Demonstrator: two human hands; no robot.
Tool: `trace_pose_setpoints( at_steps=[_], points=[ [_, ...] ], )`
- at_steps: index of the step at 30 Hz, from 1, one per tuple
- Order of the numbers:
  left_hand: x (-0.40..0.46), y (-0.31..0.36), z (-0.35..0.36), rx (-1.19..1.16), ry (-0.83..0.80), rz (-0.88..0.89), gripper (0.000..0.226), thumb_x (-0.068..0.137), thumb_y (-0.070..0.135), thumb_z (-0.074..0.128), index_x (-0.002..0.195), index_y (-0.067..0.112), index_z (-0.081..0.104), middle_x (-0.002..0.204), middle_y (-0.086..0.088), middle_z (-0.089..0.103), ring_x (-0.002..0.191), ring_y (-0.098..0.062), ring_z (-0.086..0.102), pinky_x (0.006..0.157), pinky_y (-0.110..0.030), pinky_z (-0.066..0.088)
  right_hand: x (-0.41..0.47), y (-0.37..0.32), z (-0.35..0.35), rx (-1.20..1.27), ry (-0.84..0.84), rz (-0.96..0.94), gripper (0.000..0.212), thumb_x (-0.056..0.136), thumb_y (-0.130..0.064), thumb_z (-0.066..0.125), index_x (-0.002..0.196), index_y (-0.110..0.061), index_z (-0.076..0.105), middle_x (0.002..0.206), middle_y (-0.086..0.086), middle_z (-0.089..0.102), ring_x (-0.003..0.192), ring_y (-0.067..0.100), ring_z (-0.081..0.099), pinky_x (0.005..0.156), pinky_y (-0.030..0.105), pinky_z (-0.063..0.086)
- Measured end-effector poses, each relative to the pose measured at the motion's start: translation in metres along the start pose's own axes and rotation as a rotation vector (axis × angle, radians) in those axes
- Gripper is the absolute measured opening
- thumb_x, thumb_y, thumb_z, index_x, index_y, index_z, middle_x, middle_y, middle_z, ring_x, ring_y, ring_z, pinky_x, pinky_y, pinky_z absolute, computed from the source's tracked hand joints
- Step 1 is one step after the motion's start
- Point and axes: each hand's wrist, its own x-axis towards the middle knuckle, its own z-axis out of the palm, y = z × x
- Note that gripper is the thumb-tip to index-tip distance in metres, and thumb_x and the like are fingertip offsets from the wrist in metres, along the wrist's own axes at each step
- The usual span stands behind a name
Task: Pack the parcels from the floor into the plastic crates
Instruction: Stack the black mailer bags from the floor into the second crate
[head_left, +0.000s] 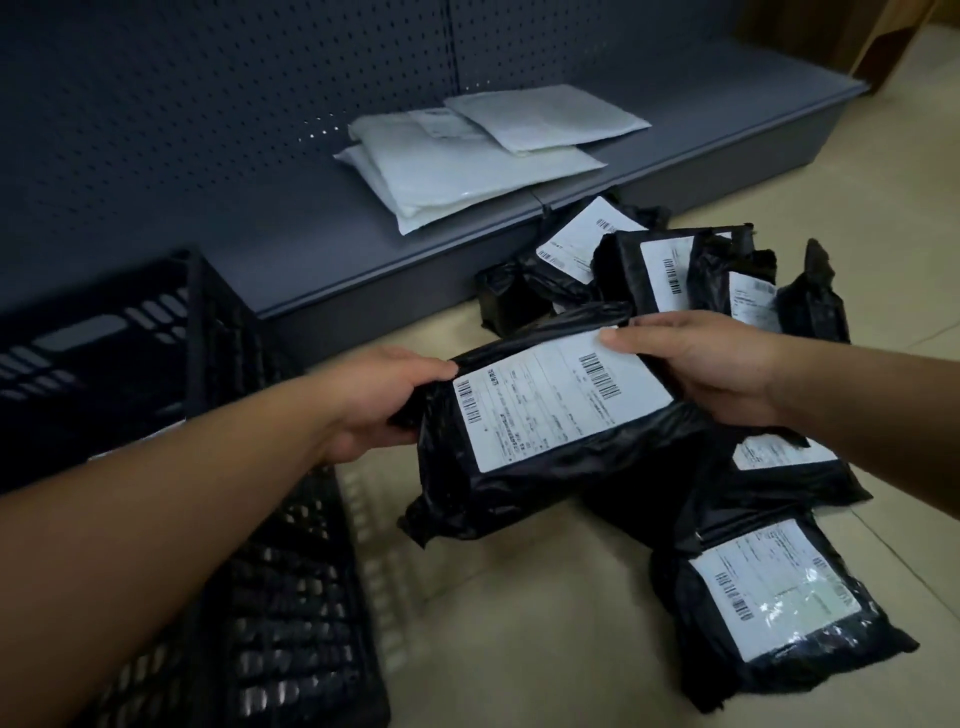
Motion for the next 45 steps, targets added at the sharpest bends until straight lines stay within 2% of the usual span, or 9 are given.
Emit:
trace_pose_setpoints(
  at_steps=[4,10,15,19,23,29,34,41,45],
  points=[
    [-0.003,0.006,-0.042,-0.067,0.14,0.088,0.022,0.096,0.029,0.07,0.114,0.016,0.069,0.107,-0.006,0.077,0.084,-0.014,0.073,0.064,-0.027,0.058,0.007,-0.02,0.039,0.051,0.071,-0.08,0.03,0.097,-0.03,0.065,0.117,-0.009,0.071,0.108,0.011,0.077,0.099,0.028,0.076,0.089,0.042,0.059],
    [-0.022,0.01,-0.095,-0.132,0.279,0.203,0.01,0.103,0.029,0.058,0.101,0.024,0.066,0.089,-0.002,0.07,0.051,-0.007,0.063,0.042,-0.018,0.047,0.025,-0.051,0.098,0.089,0.087,-0.148,0.031,0.103,-0.029,0.058,0.116,-0.004,0.07,0.104,0.009,0.078,0.096,0.025,0.076,0.092,0.038,0.057],
    [-0.042,0.006,-0.134,-0.199,0.196,0.191,0.031,0.101,0.038,0.059,0.113,0.014,0.074,0.113,-0.016,0.076,0.096,-0.031,0.067,0.09,-0.043,0.05,0.032,-0.071,0.15,0.083,0.148,-0.231,0.032,0.102,-0.032,0.059,0.113,-0.004,0.07,0.102,0.01,0.079,0.093,0.026,0.077,0.089,0.042,0.061],
    [-0.054,0.008,-0.166,-0.217,0.19,0.19,0.036,0.097,0.045,0.061,0.116,0.018,0.075,0.113,-0.006,0.077,0.105,-0.028,0.071,0.095,-0.043,0.054,0.03,-0.089,0.182,0.11,0.135,-0.277,0.03,0.103,-0.031,0.057,0.114,-0.006,0.069,0.099,0.008,0.079,0.088,0.024,0.078,0.07,0.037,0.064],
    [-0.066,0.003,-0.2,-0.221,0.105,0.182,0.051,0.079,0.051,0.07,0.12,0.02,0.075,0.116,-0.002,0.077,0.091,-0.018,0.073,0.067,-0.029,0.063,0.032,-0.107,0.215,0.095,0.119,-0.304,0.029,0.104,-0.032,0.056,0.113,-0.007,0.069,0.097,0.006,0.079,0.087,0.024,0.078,0.074,0.041,0.064],
    [-0.073,-0.021,-0.248,-0.291,0.139,0.13,0.053,0.076,0.046,0.07,0.12,0.018,0.075,0.123,-0.007,0.074,0.11,-0.03,0.065,0.108,-0.051,0.045,0.047,-0.119,0.27,0.031,0.093,-0.29,0.028,0.102,-0.037,0.057,0.106,-0.012,0.069,0.101,0.007,0.079,0.093,0.029,0.076,0.086,0.052,0.06],
    [-0.072,-0.05,-0.282,-0.431,0.194,0.112,0.038,0.079,0.037,0.066,0.107,0.013,0.075,0.109,-0.012,0.074,0.086,-0.027,0.072,0.087,-0.046,0.059,0.063,-0.128,0.318,-0.105,0.092,-0.277,0.034,0.096,-0.044,0.06,0.11,-0.014,0.064,0.104,0.006,0.076,0.093,0.029,0.075,0.083,0.052,0.062],
    [-0.07,-0.087,-0.319,-0.536,0.407,0.039,0.045,0.093,0.033,0.058,0.128,0.007,0.068,0.124,-0.016,0.072,0.099,-0.03,0.07,0.096,-0.047,0.055,0.079,-0.129,0.374,-0.421,0.007,-0.233,0.019,0.094,-0.01,0.057,0.076,-0.014,0.06,0.071,0.001,0.067,0.057,0.016,0.06,0.044,0.015,0.044],
    [-0.067,-0.1,-0.328,-0.522,0.571,0.022,0.026,0.089,0.029,0.064,0.102,0.009,0.072,0.093,-0.012,0.078,0.062,-0.024,0.072,0.058,-0.037,0.061,0.085,-0.122,0.407,-0.568,0.001,-0.22,0.008,0.09,-0.008,0.055,0.087,-0.011,0.062,0.087,0.004,0.068,0.078,0.021,0.066,0.056,0.018,0.042]
  ],
)
